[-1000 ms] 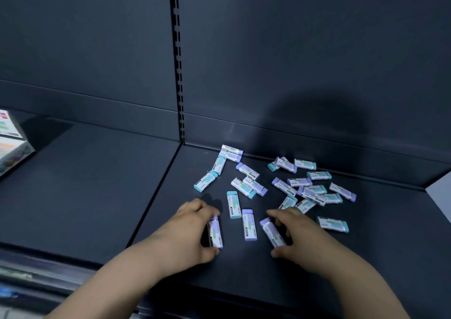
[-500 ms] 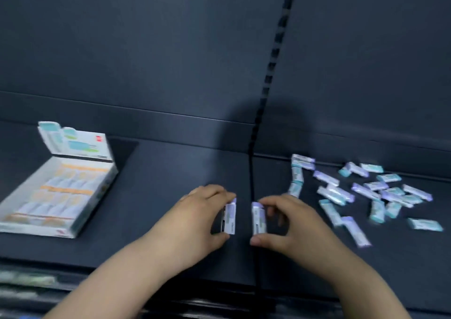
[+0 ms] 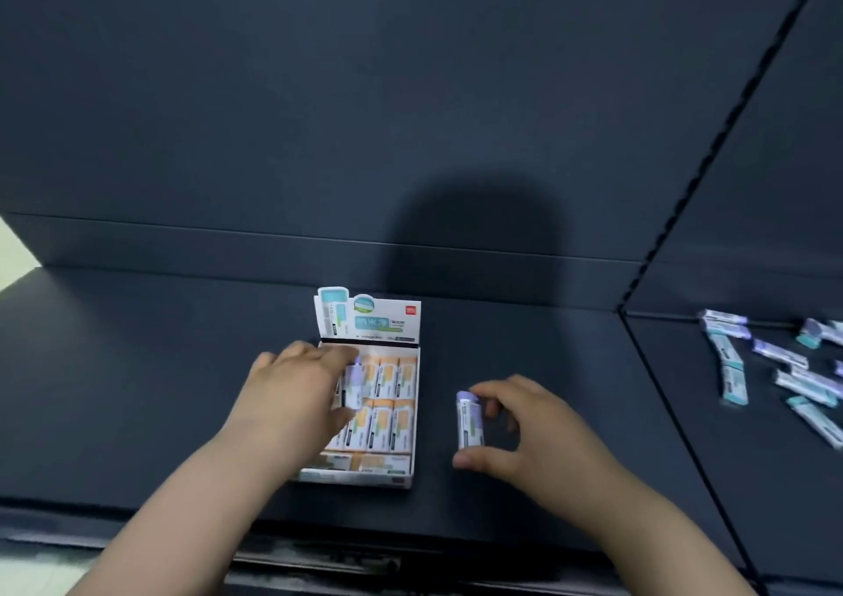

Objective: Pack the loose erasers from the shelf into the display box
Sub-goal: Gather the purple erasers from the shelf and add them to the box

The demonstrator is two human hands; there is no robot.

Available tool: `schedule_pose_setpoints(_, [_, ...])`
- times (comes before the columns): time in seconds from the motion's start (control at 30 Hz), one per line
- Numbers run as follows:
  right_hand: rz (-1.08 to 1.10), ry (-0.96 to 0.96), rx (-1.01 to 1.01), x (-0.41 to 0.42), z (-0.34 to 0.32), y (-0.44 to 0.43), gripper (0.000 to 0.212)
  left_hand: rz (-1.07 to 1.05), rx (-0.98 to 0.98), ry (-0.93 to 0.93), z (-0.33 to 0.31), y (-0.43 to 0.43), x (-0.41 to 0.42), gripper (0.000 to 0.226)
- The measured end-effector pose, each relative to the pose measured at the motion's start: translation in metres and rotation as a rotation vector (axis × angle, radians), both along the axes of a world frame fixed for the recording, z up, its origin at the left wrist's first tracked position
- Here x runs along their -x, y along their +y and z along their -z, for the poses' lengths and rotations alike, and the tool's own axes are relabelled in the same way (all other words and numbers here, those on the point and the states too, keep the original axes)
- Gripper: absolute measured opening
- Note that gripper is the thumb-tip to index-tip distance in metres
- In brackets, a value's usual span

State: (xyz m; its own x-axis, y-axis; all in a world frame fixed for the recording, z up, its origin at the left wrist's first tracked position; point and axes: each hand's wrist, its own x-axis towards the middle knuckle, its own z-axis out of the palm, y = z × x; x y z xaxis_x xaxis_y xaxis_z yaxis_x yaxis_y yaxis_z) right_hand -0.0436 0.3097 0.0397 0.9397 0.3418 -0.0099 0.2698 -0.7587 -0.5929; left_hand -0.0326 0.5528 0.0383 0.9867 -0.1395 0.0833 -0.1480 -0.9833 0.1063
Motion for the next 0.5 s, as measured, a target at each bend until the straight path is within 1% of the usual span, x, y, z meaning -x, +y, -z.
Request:
schedule_pose_setpoints(0.13, [-0.032, 0.006, 0.038, -0.015, -0.006, 0.021, 0.059, -0.04, 0.026, 0.075, 0.012, 0.014, -0.009, 0.064])
schedule_pose_setpoints(0.27, [-0.088, 0.011, 0.078, -0.032, -0.011, 0.051, 0.056, -0.016, 0.037, 0.077, 0.017, 0.021, -0.014, 0.067])
schedule_pose_setpoints(0.37, [-0.095, -0.031, 0.116, -0.043, -0.009, 0.083, 0.049, 0.006, 0.041, 0.117, 0.024, 0.028, -0.02, 0.068])
schedule_pose_setpoints(0.43, [-0.083, -0.069, 0.184, -0.05, -0.001, 0.105, 0.052, 0.019, 0.135, 0.151, 0.03, 0.033, -0.022, 0.064])
schedule_pose_setpoints(0.5, [-0.058, -0.068, 0.26, -0.056, 0.01, 0.119, 0.052, 0.018, 0.215, 0.171, 0.031, 0.035, -0.019, 0.055])
